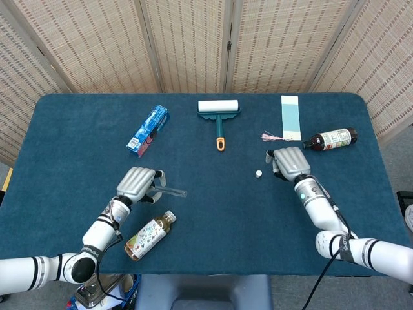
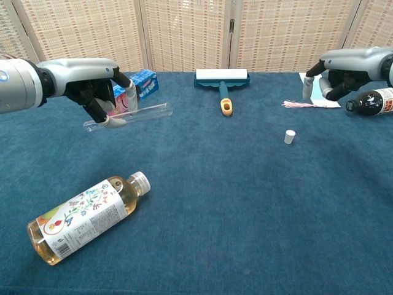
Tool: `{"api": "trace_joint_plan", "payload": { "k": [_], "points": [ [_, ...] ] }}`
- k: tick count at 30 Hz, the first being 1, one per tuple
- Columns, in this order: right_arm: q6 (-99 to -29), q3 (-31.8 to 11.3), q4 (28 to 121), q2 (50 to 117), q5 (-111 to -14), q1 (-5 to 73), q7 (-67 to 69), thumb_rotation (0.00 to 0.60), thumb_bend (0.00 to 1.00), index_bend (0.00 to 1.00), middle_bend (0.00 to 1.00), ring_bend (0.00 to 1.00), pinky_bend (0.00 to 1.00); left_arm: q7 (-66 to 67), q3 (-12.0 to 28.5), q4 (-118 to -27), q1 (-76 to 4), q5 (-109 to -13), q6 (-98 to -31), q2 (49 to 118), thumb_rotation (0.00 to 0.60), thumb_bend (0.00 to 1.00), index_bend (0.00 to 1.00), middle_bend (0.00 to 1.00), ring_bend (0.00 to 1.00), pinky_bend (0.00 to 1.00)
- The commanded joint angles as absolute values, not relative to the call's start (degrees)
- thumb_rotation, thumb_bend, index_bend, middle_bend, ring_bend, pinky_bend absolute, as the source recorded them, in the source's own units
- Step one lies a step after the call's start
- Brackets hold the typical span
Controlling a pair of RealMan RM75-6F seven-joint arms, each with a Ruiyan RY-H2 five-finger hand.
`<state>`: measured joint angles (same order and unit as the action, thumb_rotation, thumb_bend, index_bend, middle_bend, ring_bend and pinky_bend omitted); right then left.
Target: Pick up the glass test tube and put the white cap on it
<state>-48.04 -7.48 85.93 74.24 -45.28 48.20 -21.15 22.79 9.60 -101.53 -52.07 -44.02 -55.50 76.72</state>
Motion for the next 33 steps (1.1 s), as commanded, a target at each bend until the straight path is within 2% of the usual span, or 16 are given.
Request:
{"api": "trace_joint_plan", "payload": {
  "k": [1, 4, 9, 19, 22, 24, 28, 31, 33],
  "points": [
    [-48.98, -7.25, 85.9, 74.44, -45.78, 47.61, -21.31, 0.6, 0.01, 0.38, 1.0, 1.0, 1.0, 22.93, 9.56, -101.68, -52.04, -44.09, -55.6, 76.71, 0.6, 0.37, 0.66, 1.0, 1.0, 1.0],
    [-49.74, -7.1, 84.93, 75.09, -46.43, 47.31, -21.57, 0.6, 0.0, 0.38, 1.0, 1.0, 1.0, 23.05, 9.52, -101.85, -52.03, -44.04, -55.62, 76.73, 0.6, 0.37, 0.66, 1.0, 1.0, 1.0],
    [-51.07, -7.13, 83.64, 76.57, -47.73, 46.75, -21.62, 0.6, 0.0, 0.25, 1.0, 1.0, 1.0, 23.31, 9.43, -101.91, -52.03, -44.19, -55.79, 76.89, 0.6, 0.37, 0.67, 1.0, 1.0, 1.0],
    [-49.66, -6.82, 80.62, 78.99, -49.07, 46.94, -22.38, 0.598, 0.0, 0.24, 1.0, 1.0, 1.0, 24.1, 9.38, -102.06, -52.3, -43.9, -55.84, 77.19, 0.6, 0.37, 0.67, 1.0, 1.0, 1.0],
    [-49.31, -6.76, 79.94, 79.5, -49.53, 46.84, -22.21, 0.577, 0.0, 0.18, 1.0, 1.0, 1.0, 24.22, 9.35, -102.0, -52.29, -43.95, -55.98, 77.28, 0.6, 0.37, 0.67, 1.0, 1.0, 1.0],
    [-49.24, -6.89, 79.79, 79.71, -49.87, 46.7, -21.79, 0.555, 0.0, 0.18, 1.0, 1.0, 1.0, 24.2, 9.3, -101.97, -52.26, -43.93, -55.93, 77.31, 0.6, 0.37, 0.67, 1.0, 1.0, 1.0],
    [-48.17, -6.63, 80.02, 79.46, -50.19, 46.74, -21.95, 0.546, 0.0, 0.18, 0.94, 0.99, 1.0, 24.24, 9.23, -101.85, -52.29, -44.0, -55.79, 77.46, 0.6, 0.37, 0.67, 1.0, 1.0, 1.0],
    [-48.21, -6.82, 79.96, 79.62, -49.86, 46.74, -22.23, 0.551, 0.08, 0.18, 0.91, 0.98, 1.0, 24.39, 9.19, -101.81, -52.36, -44.05, -55.81, 77.62, 0.6, 0.37, 0.67, 1.0, 1.0, 1.0],
    [-48.23, -7.0, 79.54, 79.99, -49.85, 46.73, -22.12, 0.57, 0.11, 0.2, 0.93, 0.99, 1.0, 24.45, 9.2, -101.73, -52.42, -43.99, -55.76, 77.75, 0.6, 0.37, 0.67, 1.0, 1.0, 1.0]
  ]
}}
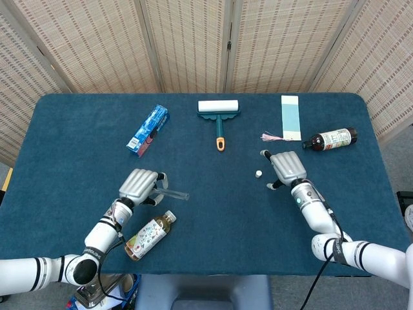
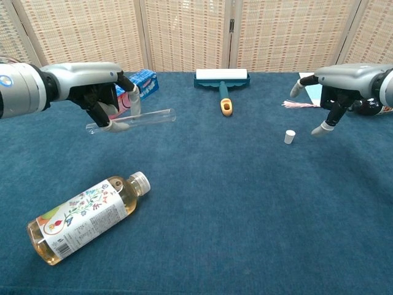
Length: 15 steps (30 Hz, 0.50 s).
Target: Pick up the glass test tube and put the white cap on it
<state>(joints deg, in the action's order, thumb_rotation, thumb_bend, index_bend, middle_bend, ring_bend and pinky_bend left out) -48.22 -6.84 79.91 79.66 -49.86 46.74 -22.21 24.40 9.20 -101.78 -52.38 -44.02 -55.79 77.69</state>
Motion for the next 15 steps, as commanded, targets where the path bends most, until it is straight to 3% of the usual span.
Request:
{"api": "trace_joint_plan", "payload": {
  "k": [1, 6, 15],
  "points": [
    [-48.25, -7.02, 79.27, 80.18, -49.94, 46.74, -22.15, 0.573, 0.11, 0.2, 0.94, 0.99, 1.0, 24.52, 9.18, -101.69, -52.44, -43.99, -55.77, 77.82, 0.6, 0.37, 0.67, 1.0, 1.0, 1.0],
    [-47.56, -6.99, 77.14, 81.82, -49.97, 46.98, -22.32, 0.6, 0.14, 0.33, 1.0, 1.0, 1.0, 24.67, 9.06, -101.43, -52.56, -43.9, -55.58, 78.19, 0.6, 0.37, 0.67, 1.0, 1.0, 1.0],
    [-44.96, -7.17, 72.0, 85.52, -48.64, 48.12, -23.07, 0.6, 0.2, 0.39, 1.0, 1.0, 1.0, 24.87, 8.99, -100.85, -52.71, -43.49, -55.35, 78.45, 0.6, 0.37, 0.67, 1.0, 1.0, 1.0]
  ]
}}
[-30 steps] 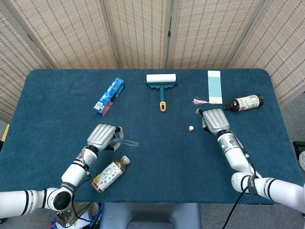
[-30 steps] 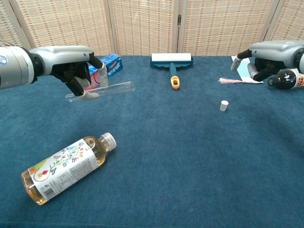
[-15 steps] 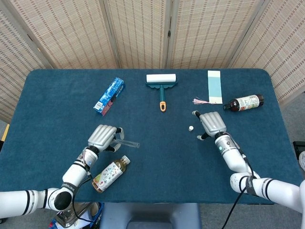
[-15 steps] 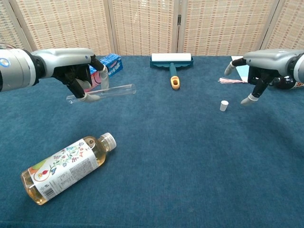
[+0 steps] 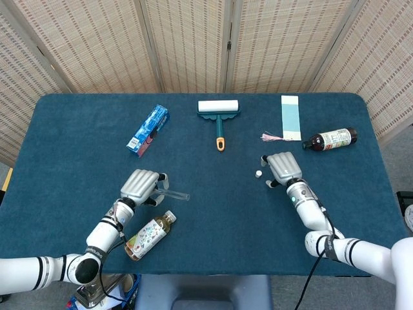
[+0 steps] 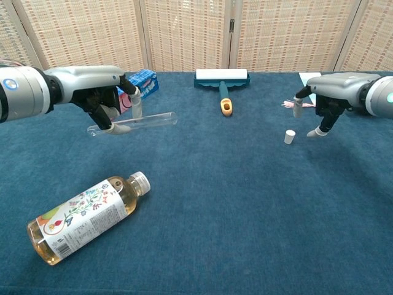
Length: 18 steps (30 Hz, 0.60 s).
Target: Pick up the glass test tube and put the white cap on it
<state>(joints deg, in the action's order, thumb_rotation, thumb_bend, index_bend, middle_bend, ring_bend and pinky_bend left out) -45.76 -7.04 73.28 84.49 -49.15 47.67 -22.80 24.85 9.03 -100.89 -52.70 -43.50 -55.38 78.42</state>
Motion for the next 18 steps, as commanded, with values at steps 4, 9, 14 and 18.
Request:
{"api": "trace_joint_plan", "payload": {
  "k": [4, 9, 14, 18],
  "points": [
    [-43.47, -7.34, 69.49, 87.36, -47.65, 48.94, -23.63, 0.6, 0.21, 0.4, 1.0, 1.0, 1.0, 24.81, 8.84, -100.53, -52.67, -43.4, -55.19, 78.67, 0.6, 0.37, 0.67, 1.0, 1.0, 1.0],
    [-42.26, -7.72, 67.14, 89.0, -46.45, 49.7, -24.08, 0.6, 0.22, 0.4, 1.0, 1.0, 1.0, 24.56, 8.76, -100.22, -52.56, -43.52, -55.06, 78.75, 0.6, 0.37, 0.67, 1.0, 1.0, 1.0],
    [-41.31, -7.89, 65.57, 90.02, -45.47, 50.29, -24.62, 0.6, 0.25, 0.41, 1.0, 1.0, 1.0, 24.21, 8.63, -99.98, -52.35, -43.7, -54.87, 78.71, 0.6, 0.37, 0.67, 1.0, 1.0, 1.0],
    [-40.57, -7.98, 64.6, 90.62, -44.79, 50.69, -24.91, 0.6, 0.26, 0.42, 1.0, 1.0, 1.0, 24.05, 8.59, -99.77, -52.27, -43.84, -54.77, 78.76, 0.6, 0.37, 0.67, 1.0, 1.0, 1.0]
  ]
}}
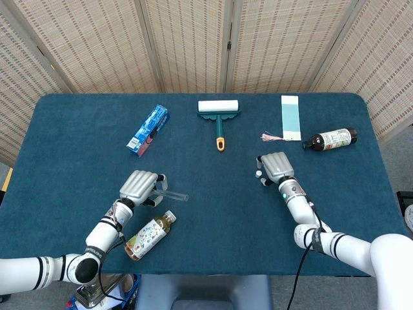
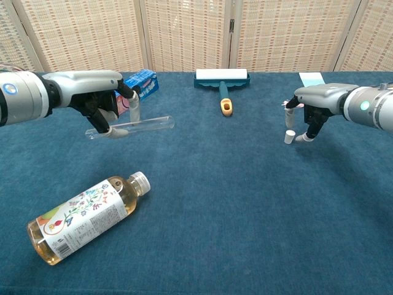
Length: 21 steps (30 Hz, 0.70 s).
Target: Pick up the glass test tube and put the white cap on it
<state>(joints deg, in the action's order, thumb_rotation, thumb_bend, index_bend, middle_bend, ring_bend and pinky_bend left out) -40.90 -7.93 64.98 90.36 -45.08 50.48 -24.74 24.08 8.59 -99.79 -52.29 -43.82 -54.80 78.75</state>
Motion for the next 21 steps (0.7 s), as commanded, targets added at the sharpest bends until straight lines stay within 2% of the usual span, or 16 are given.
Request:
{"api": "trace_joint_plan", "payload": {
  "k": [1, 21],
  "points": [
    [-40.44, -7.99, 64.38, 90.79, -44.63, 50.8, -25.03, 0.6, 0.27, 0.42, 1.0, 1.0, 1.0, 23.99, 8.61, -99.75, -52.24, -43.9, -54.79, 78.76, 0.6, 0.37, 0.67, 1.0, 1.0, 1.0],
    [-39.25, -8.12, 62.37, 92.26, -42.93, 51.95, -26.03, 0.6, 0.31, 0.45, 1.0, 1.0, 1.0, 23.18, 8.6, -98.7, -51.88, -44.45, -54.27, 79.05, 0.6, 0.37, 0.67, 1.0, 1.0, 1.0]
  ]
}}
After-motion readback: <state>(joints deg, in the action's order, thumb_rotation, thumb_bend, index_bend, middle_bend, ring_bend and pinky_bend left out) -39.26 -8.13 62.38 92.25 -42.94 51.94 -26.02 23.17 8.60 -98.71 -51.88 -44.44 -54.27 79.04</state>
